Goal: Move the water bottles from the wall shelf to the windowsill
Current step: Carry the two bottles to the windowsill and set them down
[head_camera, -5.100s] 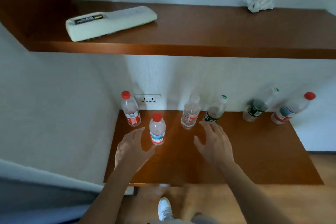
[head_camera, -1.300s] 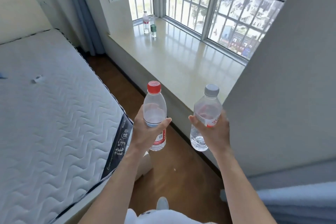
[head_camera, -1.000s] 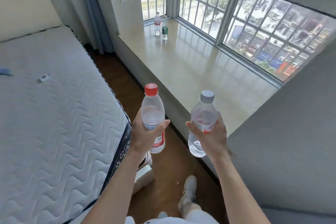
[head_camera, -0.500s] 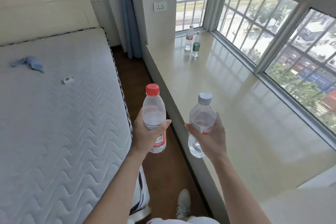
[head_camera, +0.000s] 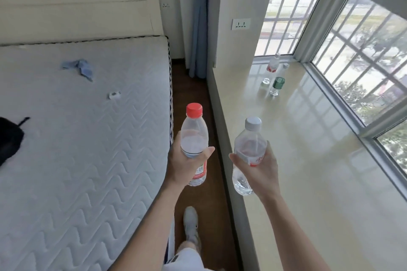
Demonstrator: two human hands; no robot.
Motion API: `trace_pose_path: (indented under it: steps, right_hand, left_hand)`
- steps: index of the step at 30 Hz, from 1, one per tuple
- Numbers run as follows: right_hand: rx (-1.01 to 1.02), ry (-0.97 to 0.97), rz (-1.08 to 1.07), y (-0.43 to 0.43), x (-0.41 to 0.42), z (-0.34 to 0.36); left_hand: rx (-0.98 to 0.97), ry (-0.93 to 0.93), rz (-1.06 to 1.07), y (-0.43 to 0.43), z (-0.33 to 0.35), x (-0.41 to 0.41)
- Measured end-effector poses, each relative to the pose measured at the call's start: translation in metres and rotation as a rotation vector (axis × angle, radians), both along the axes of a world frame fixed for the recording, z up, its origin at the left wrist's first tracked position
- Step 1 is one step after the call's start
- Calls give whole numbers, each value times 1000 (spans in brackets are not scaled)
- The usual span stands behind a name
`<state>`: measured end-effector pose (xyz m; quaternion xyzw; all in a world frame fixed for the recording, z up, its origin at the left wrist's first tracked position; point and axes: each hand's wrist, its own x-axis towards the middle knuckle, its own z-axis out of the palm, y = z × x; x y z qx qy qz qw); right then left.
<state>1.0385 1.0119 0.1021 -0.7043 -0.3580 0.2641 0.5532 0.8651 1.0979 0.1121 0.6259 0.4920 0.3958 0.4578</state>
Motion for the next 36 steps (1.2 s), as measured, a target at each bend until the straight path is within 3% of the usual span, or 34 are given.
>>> trace_pose_path:
  steps: [7,19,36]
  right_hand:
    - [10,-17,66,110,15,-5]
    - [33,-67,26,359,42,26]
    - [15,-65,-28,547,114,7]
  left_hand:
    - [-22,-22,58,105,-9,9]
    - [-24,-38,44,361,9,8]
    - [-6,-20,-104,567,-8,102]
